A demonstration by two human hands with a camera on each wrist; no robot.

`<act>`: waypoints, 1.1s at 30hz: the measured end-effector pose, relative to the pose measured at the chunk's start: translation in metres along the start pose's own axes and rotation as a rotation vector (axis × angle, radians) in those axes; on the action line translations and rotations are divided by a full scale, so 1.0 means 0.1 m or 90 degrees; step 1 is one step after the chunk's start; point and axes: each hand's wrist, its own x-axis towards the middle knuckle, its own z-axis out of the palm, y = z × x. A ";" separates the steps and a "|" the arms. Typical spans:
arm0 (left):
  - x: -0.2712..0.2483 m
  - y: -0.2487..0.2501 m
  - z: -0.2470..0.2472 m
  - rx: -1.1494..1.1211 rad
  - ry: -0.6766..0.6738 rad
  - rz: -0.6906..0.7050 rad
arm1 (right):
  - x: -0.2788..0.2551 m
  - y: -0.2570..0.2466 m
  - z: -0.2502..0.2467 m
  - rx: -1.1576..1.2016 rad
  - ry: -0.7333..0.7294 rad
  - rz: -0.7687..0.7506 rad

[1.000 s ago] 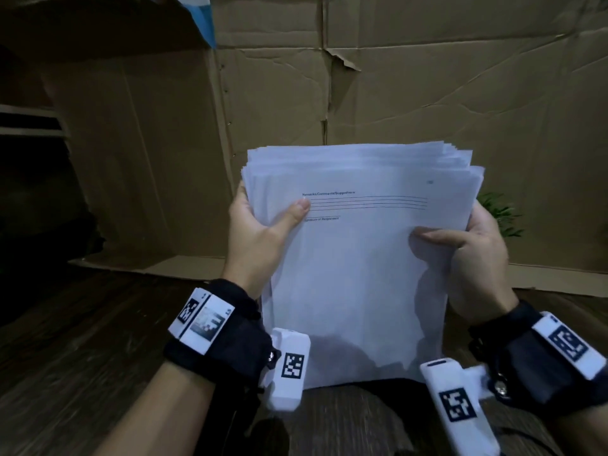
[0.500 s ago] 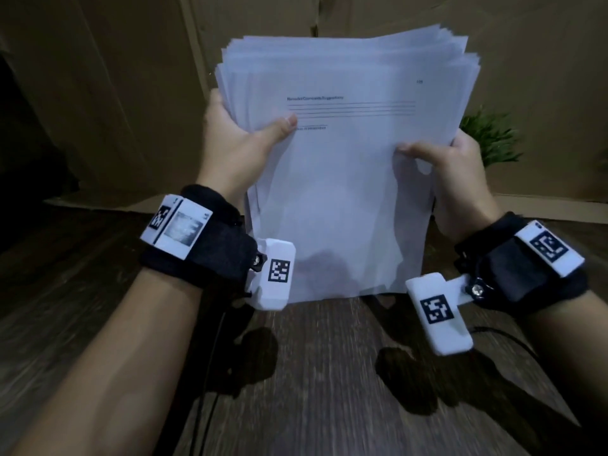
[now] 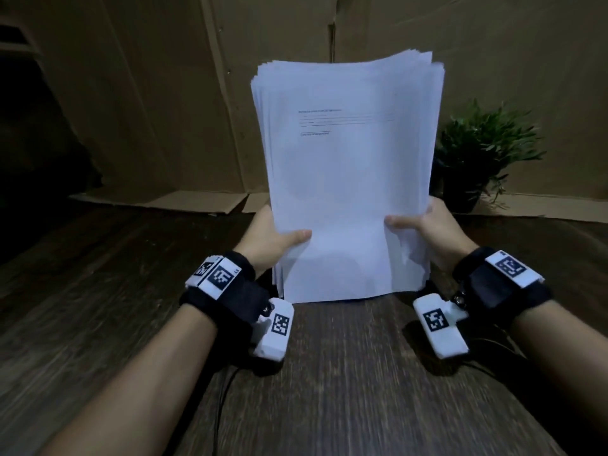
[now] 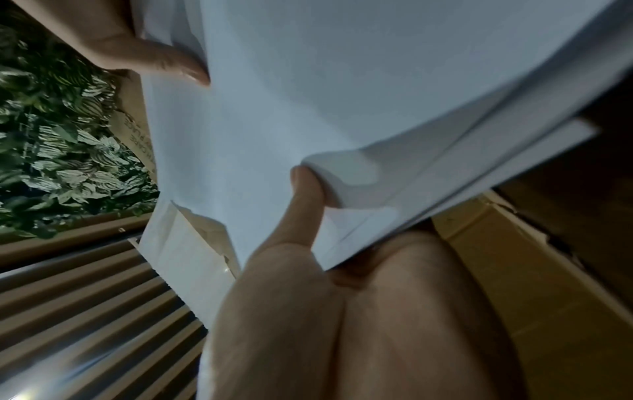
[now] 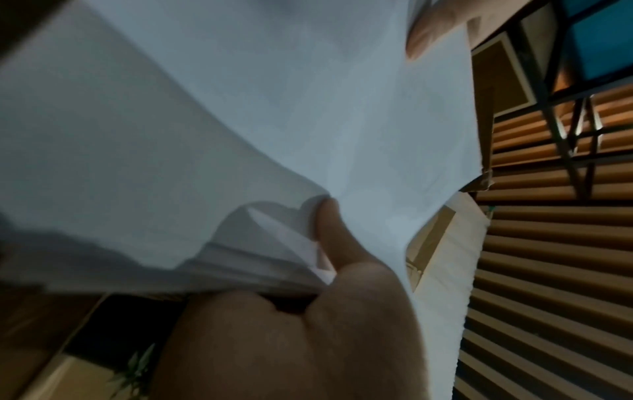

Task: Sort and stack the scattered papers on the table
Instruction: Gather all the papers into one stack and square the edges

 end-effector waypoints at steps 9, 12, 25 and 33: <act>0.16 0.19 -0.03 -0.173 -0.026 -0.077 | -0.04 -0.46 -0.07 -0.037 -0.064 0.047; 0.18 0.29 -0.02 -0.176 -0.017 -0.099 | -0.03 -0.57 -0.27 -0.053 -0.195 0.194; 0.19 0.43 -0.13 -0.144 -0.129 -0.202 | -0.01 -0.65 -0.32 0.022 -0.162 0.239; 0.14 0.43 -0.11 -0.205 -0.195 -0.063 | -0.06 -0.67 -0.27 -0.032 -0.126 0.075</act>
